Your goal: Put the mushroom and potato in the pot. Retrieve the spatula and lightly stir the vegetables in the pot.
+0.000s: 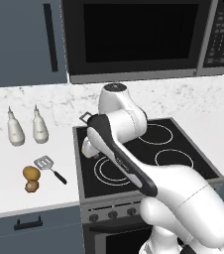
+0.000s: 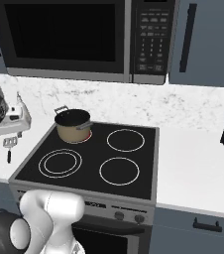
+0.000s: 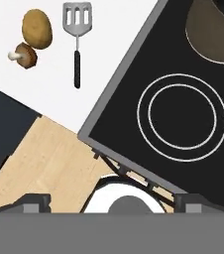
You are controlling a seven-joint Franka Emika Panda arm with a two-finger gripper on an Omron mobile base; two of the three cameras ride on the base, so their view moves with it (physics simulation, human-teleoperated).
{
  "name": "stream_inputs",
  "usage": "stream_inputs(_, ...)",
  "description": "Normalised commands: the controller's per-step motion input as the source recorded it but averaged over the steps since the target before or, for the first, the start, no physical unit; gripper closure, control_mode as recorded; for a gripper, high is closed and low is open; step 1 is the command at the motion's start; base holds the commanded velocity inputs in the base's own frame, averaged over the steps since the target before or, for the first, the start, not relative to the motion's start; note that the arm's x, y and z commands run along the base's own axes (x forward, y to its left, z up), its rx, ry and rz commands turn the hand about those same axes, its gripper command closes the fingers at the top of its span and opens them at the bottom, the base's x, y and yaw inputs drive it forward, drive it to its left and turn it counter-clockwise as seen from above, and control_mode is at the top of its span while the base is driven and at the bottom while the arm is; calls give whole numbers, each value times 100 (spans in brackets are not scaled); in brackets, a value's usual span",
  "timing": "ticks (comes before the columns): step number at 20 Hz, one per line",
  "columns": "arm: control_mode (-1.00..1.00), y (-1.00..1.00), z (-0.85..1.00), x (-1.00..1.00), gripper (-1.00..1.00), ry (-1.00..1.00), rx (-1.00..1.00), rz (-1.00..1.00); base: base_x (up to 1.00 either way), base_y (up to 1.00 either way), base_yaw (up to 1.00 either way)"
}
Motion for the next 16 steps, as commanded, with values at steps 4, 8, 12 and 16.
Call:
stream_inputs(4,-100,84,-22,0,-100,9,0,17,0,0,0)
stream_inputs(8,-100,90,-21,0,-100,10,0,15,0,0,0)
stream_inputs(12,-100,88,-25,0,-100,3,0,13,0,0,0)
stream_inputs(16,-100,80,-29,0,-100,0,0,11,0,0,0)
